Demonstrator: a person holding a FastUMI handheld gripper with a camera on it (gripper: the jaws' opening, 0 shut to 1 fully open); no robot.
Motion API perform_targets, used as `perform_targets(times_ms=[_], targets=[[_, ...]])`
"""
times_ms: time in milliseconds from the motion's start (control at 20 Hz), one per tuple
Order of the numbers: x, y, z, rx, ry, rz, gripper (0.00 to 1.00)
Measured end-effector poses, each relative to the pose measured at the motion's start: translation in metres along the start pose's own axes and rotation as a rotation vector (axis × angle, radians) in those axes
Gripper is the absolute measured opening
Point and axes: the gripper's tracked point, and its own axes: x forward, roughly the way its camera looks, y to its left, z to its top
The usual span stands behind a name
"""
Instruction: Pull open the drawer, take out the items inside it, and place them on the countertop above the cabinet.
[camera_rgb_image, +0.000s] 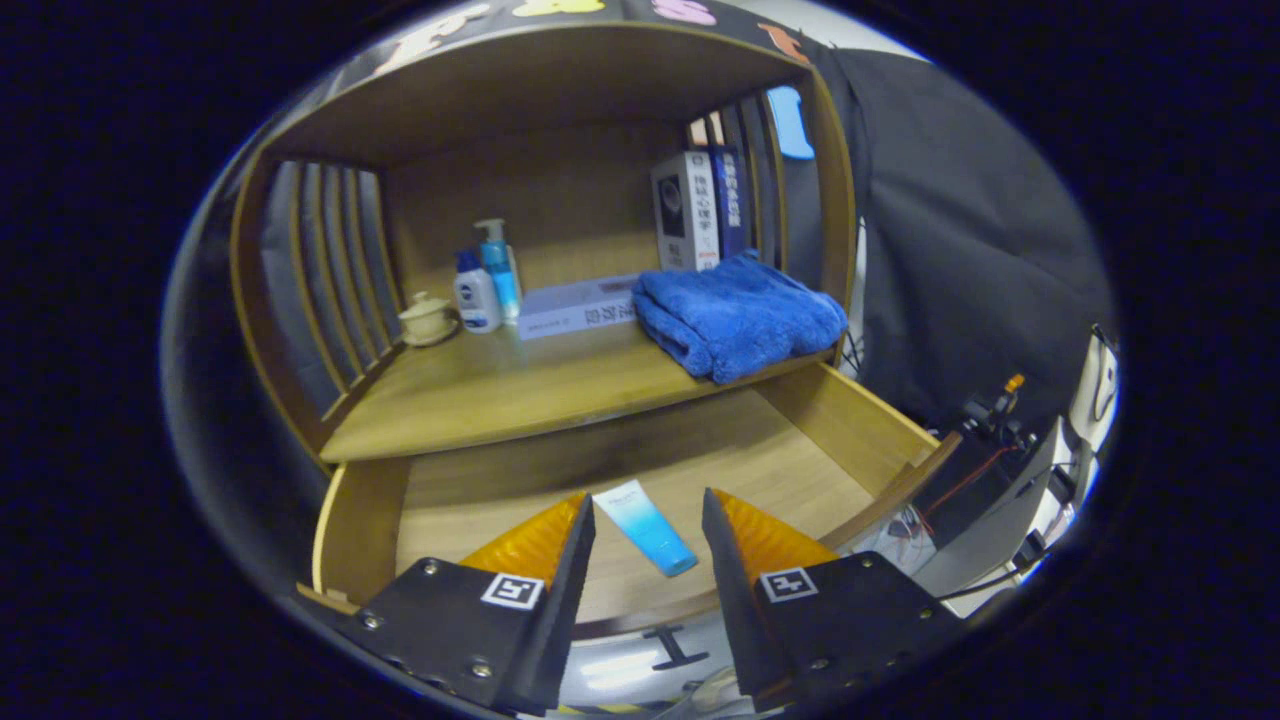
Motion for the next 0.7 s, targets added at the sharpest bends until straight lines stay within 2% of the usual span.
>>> perform_targets(times_ms=[150,350,550,700], targets=[[0.032,0.006,-0.008,0.044,0.112,-0.006,0.64],[0.066,0.002,-0.042,-0.051,0.3,-0.034,0.64],[0.084,0.007,-0.071,-0.139,0.451,0.007,0.65],[0.086,0.002,-0.078,-0.122,0.51,-0.009,0.64]])
